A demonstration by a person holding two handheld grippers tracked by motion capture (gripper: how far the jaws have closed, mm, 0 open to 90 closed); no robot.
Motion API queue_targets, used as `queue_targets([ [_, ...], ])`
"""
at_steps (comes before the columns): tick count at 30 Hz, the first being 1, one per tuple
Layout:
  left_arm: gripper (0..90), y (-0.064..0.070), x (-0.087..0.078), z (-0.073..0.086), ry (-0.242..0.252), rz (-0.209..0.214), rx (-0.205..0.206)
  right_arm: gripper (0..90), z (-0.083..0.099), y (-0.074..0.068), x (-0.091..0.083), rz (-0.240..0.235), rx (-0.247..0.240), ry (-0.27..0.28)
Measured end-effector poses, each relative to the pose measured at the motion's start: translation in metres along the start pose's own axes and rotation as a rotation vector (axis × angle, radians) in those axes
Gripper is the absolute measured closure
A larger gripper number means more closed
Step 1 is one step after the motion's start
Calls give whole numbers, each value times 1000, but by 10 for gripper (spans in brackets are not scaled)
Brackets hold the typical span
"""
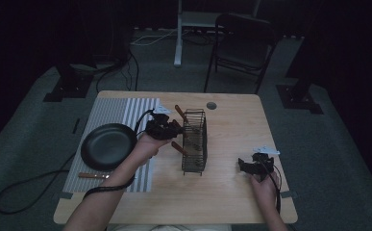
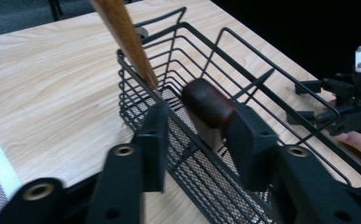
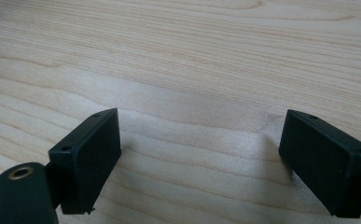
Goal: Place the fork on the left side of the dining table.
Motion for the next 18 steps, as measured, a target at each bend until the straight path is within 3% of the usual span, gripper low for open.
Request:
queue_targets([
  [5,704,3,3,2,2,19,13,124,0,0,0,0,0,0],
  [11,749,4,1,2,14,114,-49,124,0,0,0,0,-1,0],
  [18,759,11,-2,2,30,127,20,123,0,0,0,0,-2,0],
])
Point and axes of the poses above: each handheld gripper's, and its own axes: x roughly forward along the jaws, z roughly out of its underside, y roughly to its right, the point moved 9 cm from there along x, roughly forward along the jaws, and after that the axes turned 8 degrees about -x, right-handed, at the moved point
